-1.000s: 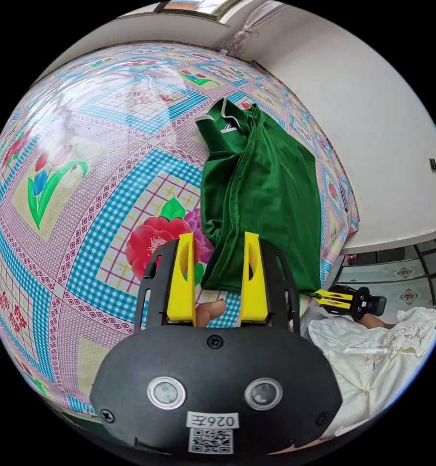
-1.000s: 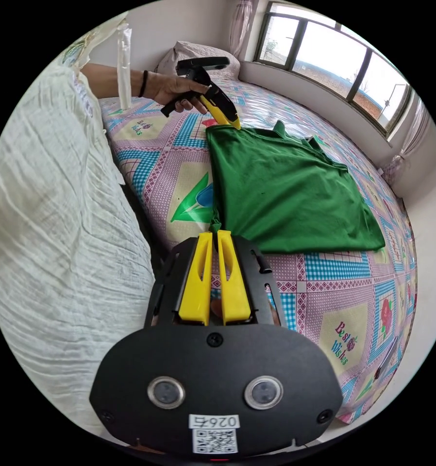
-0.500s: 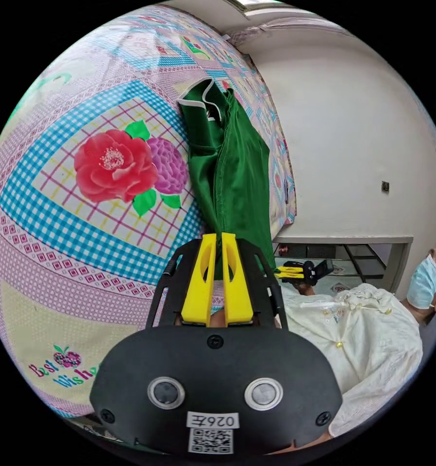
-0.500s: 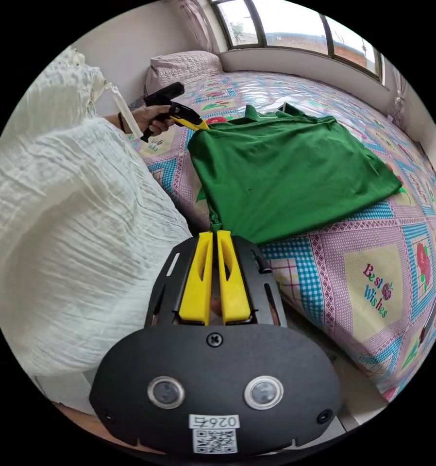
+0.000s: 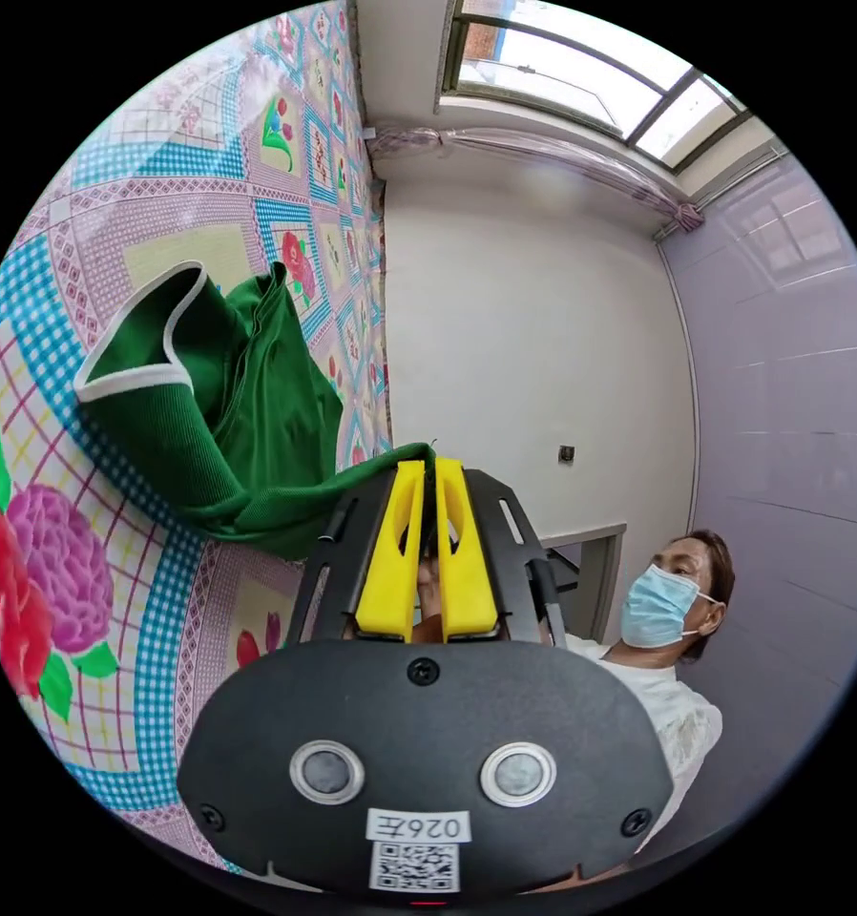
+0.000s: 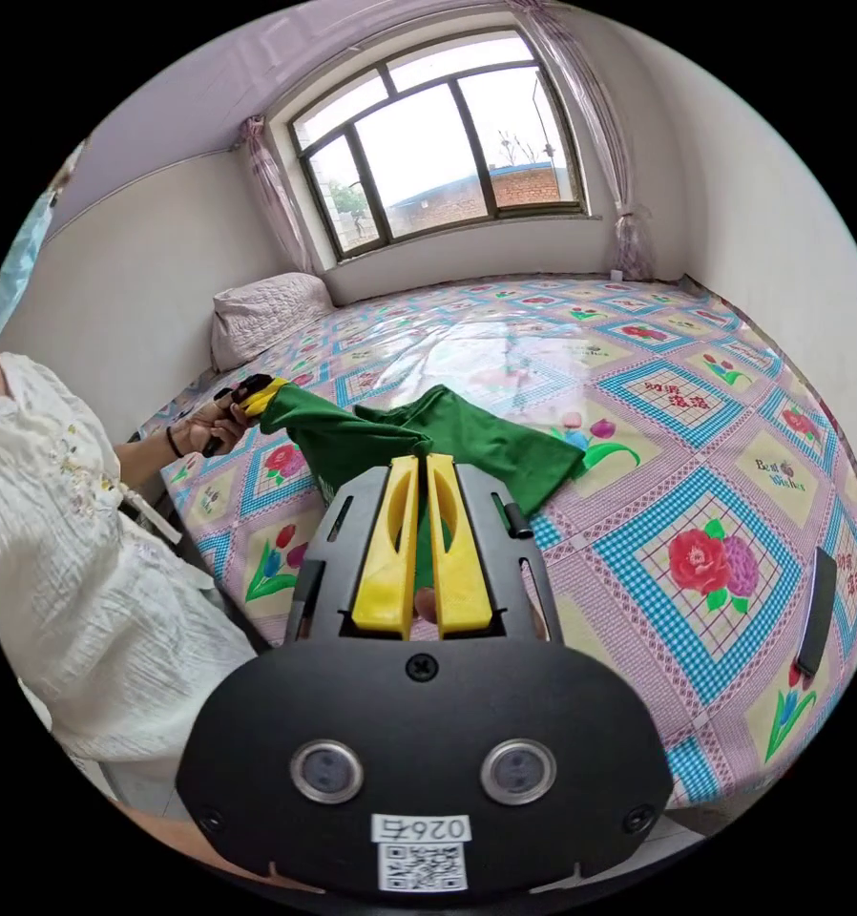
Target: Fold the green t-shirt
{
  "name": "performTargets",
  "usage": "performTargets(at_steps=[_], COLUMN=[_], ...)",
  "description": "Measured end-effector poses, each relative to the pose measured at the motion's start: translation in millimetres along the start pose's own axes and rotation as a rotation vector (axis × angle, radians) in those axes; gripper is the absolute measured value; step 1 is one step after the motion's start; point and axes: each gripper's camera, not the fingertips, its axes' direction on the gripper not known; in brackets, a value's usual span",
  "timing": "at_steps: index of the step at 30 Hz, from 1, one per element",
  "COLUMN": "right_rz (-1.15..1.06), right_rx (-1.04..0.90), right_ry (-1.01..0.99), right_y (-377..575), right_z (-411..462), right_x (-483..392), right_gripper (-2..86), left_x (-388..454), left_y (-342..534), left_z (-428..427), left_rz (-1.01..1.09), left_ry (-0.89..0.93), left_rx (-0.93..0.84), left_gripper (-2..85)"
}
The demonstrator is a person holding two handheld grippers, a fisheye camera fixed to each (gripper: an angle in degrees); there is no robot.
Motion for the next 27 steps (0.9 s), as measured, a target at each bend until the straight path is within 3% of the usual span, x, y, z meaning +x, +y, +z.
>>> performTargets(at_steps=[5,11,16,19,21,23,27], right_rz=[0.127,0.243,0.315,0.382,0.405,0.434,0.382], right_rx=[-0.064,-0.278,-0.265,-0.217,-0.164,-0.111,-0.055], right_ry=[-0.047,-0.026,-0.061,-0.093,-0.101,-0.081,0.011], right_y=[-81,-116,-115,-111,-108,-106,-111], right_z=[101,219,242,241,231,210,195], right_x=[144,237,262,273,272,262,207], right_gripper=[-1.5,-1.4,-0.7,2.0,4.3,5.4,3.3], left_x=[-53,-109,-108,-80,-54,-32,-35], left_y=[-103,-152,-174,-183,-184,-179,-172], left_z=[16,26,12,-8,-2,37,116], left_rz=[-0.134,-0.326,-0.267,-0.153,-0.083,-0.006,0.074], left_ry=[0.031,-0.005,0.154,0.101,-0.048,-0.268,-0.386], left_rx=[0.082,0.122,0.194,0.247,0.177,-0.033,-0.283], left_gripper=[0.3,3.2,4.9,0.5,-0.4,-0.8,-1.0])
